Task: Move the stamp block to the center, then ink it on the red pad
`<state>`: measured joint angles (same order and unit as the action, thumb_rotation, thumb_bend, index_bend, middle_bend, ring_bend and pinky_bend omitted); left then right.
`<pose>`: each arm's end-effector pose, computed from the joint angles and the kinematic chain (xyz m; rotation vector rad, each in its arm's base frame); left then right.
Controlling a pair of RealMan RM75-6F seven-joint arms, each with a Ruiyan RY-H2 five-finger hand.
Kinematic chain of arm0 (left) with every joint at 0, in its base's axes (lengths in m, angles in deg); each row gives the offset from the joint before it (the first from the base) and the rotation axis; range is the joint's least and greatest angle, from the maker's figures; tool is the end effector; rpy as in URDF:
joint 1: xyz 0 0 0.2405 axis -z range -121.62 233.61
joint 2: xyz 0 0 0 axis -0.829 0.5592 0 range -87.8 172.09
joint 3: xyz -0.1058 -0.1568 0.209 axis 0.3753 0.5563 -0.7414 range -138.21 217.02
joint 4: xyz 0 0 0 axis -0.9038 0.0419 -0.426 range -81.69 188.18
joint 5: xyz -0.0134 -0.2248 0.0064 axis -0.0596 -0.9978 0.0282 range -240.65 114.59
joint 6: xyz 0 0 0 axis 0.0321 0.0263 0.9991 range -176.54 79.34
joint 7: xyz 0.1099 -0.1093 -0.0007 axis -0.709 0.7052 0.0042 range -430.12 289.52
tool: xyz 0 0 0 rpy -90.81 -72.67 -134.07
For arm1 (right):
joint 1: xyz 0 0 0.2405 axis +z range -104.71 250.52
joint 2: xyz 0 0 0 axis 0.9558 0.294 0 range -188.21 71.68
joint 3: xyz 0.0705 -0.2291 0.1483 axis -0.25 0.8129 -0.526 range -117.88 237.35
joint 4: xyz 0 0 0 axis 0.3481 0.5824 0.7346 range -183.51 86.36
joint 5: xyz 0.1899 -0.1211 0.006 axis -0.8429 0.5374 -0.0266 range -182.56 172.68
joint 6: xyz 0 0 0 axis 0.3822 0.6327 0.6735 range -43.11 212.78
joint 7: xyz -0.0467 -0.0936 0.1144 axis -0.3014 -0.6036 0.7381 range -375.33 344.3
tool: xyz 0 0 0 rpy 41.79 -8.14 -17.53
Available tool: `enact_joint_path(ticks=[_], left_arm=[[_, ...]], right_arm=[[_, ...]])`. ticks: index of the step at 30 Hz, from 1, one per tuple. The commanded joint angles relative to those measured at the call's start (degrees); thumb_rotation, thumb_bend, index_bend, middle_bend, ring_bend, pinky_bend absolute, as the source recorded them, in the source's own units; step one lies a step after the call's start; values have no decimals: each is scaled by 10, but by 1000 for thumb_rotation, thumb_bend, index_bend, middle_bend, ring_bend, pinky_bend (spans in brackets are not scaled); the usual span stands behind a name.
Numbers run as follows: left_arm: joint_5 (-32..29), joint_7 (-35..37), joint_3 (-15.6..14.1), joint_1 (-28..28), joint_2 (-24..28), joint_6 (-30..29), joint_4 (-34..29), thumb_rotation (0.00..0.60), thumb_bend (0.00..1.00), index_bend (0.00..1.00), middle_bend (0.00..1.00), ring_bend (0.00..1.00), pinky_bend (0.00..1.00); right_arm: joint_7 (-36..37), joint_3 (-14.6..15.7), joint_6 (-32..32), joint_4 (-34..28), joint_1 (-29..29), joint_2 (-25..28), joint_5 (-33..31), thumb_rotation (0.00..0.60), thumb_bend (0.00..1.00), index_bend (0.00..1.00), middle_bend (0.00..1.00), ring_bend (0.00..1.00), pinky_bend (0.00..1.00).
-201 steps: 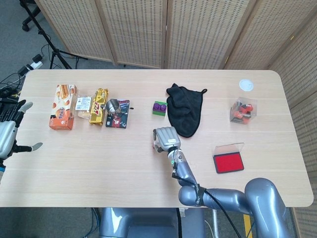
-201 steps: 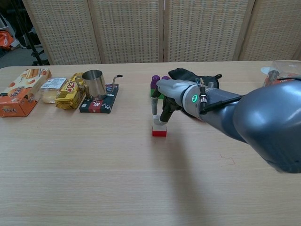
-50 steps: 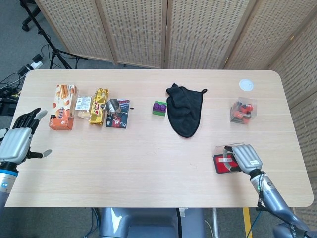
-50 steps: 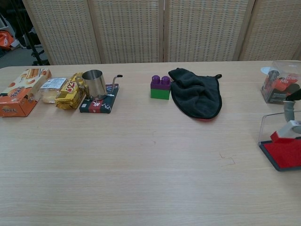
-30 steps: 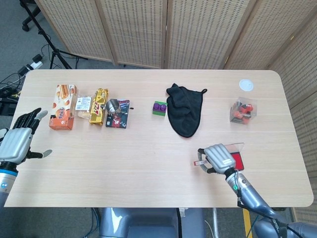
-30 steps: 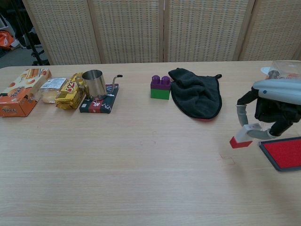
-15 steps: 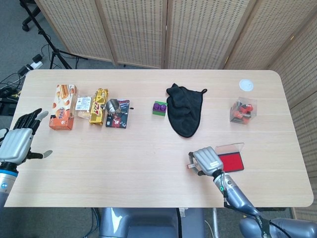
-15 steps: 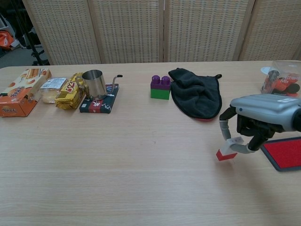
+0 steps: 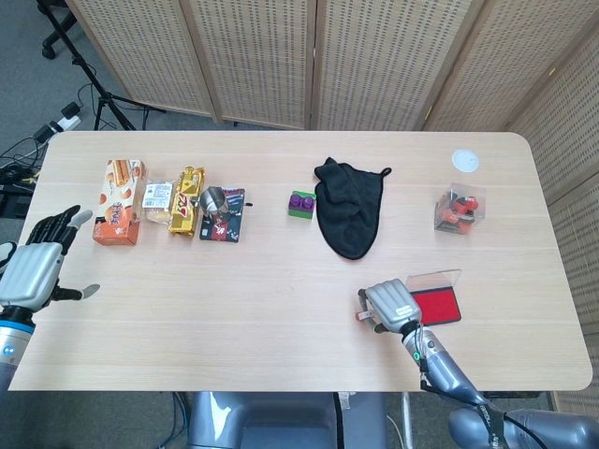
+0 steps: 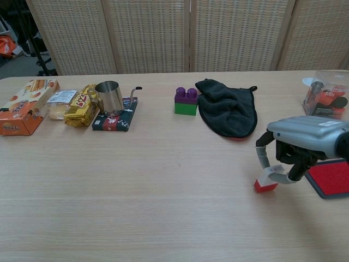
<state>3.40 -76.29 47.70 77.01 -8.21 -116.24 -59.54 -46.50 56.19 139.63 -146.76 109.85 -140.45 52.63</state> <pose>-0.2564 0.2817 0.1818 -1.4608 -1.0751 -0.8763 -0.1989 -0.3080 -0.0291 1.9657 -1.0265 0.6823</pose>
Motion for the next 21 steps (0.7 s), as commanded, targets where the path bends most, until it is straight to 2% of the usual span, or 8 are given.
enact_joint_path(ticks=[1, 9, 21], left_arm=[[0, 0, 0, 0, 0, 0, 0, 600, 124, 0, 0, 0, 0], [0, -3, 0, -1, -2, -3, -1, 600, 123, 0, 0, 0, 0], [0, -4, 0, -1, -1, -4, -1, 600, 123, 0, 0, 0, 0]], right_arm=[[1, 1, 1, -1, 0, 1, 1, 600, 514, 525, 955, 903, 1000], [4, 6, -2, -4, 4, 6, 1, 600, 412, 490, 955, 903, 1000], [6, 13, -7, -6, 8, 10, 1, 600, 394, 455, 955, 903, 1000]])
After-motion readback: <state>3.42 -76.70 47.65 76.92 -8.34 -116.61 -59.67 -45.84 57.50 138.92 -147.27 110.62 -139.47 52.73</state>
